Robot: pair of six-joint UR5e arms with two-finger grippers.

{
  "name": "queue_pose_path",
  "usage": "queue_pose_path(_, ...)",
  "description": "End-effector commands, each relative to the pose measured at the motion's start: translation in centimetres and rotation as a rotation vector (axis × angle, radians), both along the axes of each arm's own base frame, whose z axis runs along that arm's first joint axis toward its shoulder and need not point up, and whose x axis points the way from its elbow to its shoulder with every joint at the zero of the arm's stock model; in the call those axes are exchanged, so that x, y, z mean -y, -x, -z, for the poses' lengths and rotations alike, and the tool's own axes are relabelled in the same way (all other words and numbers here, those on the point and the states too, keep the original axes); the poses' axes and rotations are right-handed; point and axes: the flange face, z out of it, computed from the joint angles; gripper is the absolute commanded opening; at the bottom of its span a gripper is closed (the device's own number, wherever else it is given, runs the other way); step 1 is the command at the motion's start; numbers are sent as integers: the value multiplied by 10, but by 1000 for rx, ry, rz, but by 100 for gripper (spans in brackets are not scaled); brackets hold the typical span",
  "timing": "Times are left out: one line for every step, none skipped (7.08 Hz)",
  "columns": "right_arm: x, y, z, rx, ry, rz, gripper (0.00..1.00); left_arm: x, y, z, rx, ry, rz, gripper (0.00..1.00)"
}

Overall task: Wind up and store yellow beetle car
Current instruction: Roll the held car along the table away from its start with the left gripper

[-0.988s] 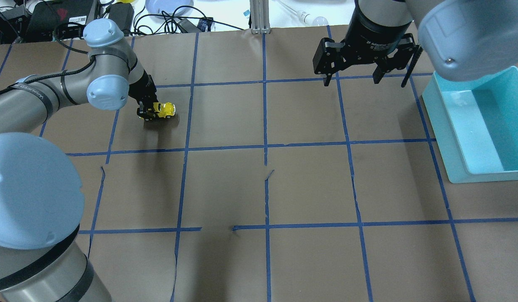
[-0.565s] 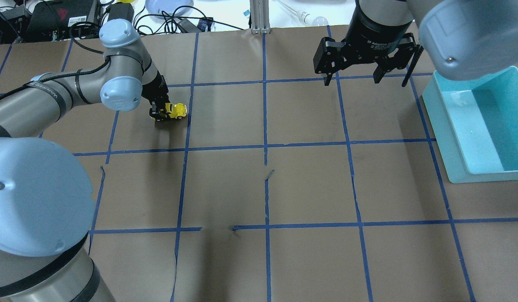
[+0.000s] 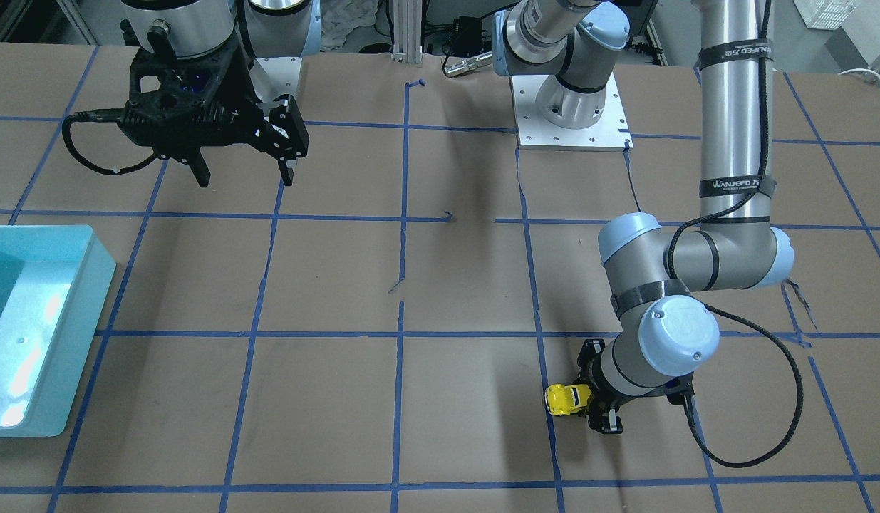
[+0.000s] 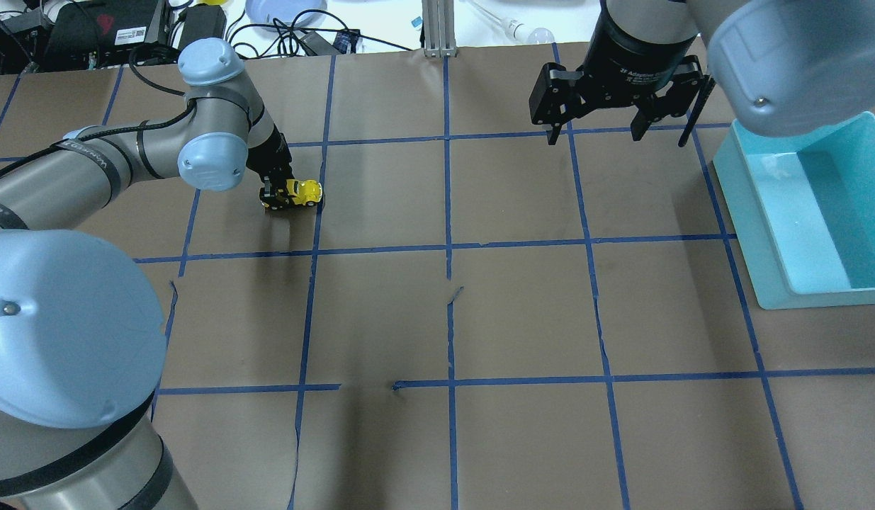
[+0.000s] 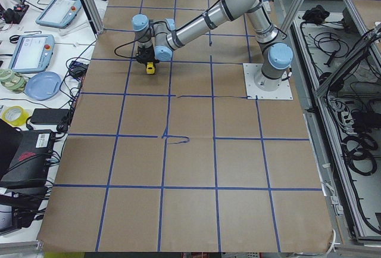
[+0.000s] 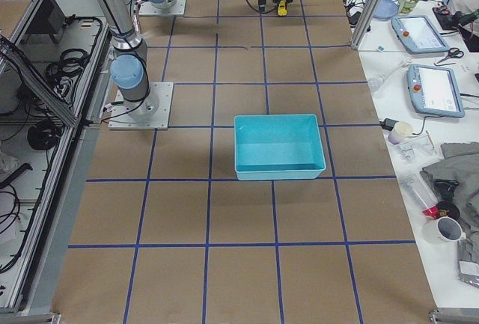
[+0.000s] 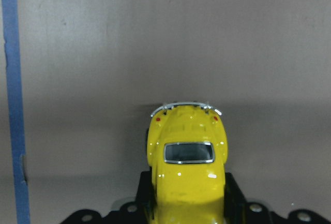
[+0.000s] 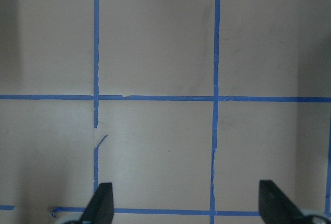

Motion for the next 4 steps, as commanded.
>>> queue_pose_path(1, 0, 1, 0, 0, 0, 100, 1, 0, 9, -1, -10, 3, 9)
queue_pose_path(1, 0, 1, 0, 0, 0, 100, 1, 0, 8, 1, -9, 8, 9)
queue_pose_path(1, 0, 1, 1, 1, 0, 100, 1, -1, 7, 2, -7, 11, 8)
queue_pose_path(1, 0, 1, 0, 1, 0, 100, 1, -2, 8, 6, -11, 12, 8)
